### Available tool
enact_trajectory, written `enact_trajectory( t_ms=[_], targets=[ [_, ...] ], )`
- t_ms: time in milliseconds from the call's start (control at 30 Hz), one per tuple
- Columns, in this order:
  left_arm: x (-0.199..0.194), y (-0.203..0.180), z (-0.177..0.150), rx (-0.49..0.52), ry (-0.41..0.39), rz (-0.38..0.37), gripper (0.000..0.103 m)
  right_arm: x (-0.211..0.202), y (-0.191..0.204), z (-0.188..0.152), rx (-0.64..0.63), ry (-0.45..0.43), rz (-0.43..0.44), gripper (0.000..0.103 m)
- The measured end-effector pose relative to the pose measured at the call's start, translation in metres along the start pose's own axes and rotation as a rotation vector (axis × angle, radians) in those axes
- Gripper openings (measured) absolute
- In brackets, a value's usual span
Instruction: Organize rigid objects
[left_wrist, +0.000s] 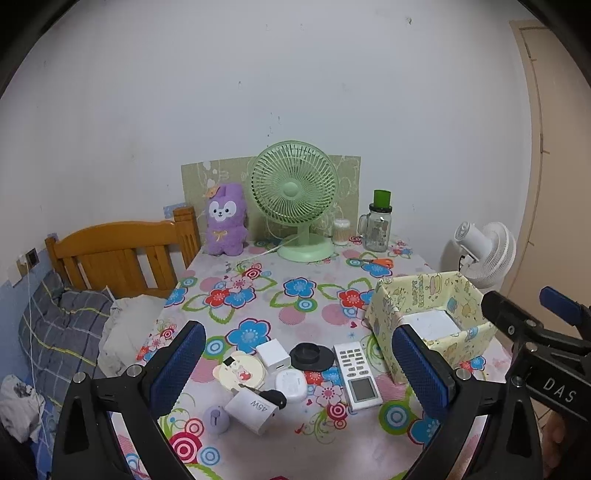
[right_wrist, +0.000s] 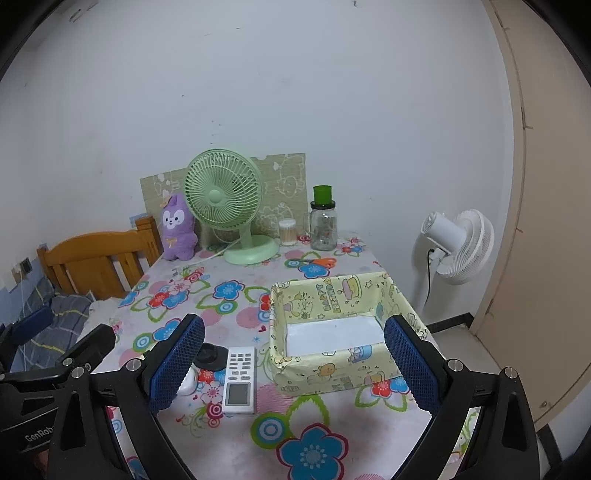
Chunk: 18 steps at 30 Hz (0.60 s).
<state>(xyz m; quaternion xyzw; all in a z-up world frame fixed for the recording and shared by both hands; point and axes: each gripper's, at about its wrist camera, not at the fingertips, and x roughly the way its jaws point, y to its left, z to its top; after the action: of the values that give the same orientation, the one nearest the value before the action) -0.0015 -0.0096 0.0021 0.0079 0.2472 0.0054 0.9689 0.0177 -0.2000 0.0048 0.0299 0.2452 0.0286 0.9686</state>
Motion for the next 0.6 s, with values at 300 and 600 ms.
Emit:
enact_trajectory(
  t_ms=[300, 600],
  targets=[
    [-0.0006, -0.0019, -0.003, 0.0, 0.02, 0.002, 0.102, -0.0016, -0.0019, -0.0003, 0.003, -0.005, -0.001, 0.099],
    [-0.0028, 0.0019, -0.0036, 0.005, 0.008, 0.002, 0.102, -0.003, 0.0021, -0.0014, 0.001, -0.017, 0.0, 0.099]
  ],
)
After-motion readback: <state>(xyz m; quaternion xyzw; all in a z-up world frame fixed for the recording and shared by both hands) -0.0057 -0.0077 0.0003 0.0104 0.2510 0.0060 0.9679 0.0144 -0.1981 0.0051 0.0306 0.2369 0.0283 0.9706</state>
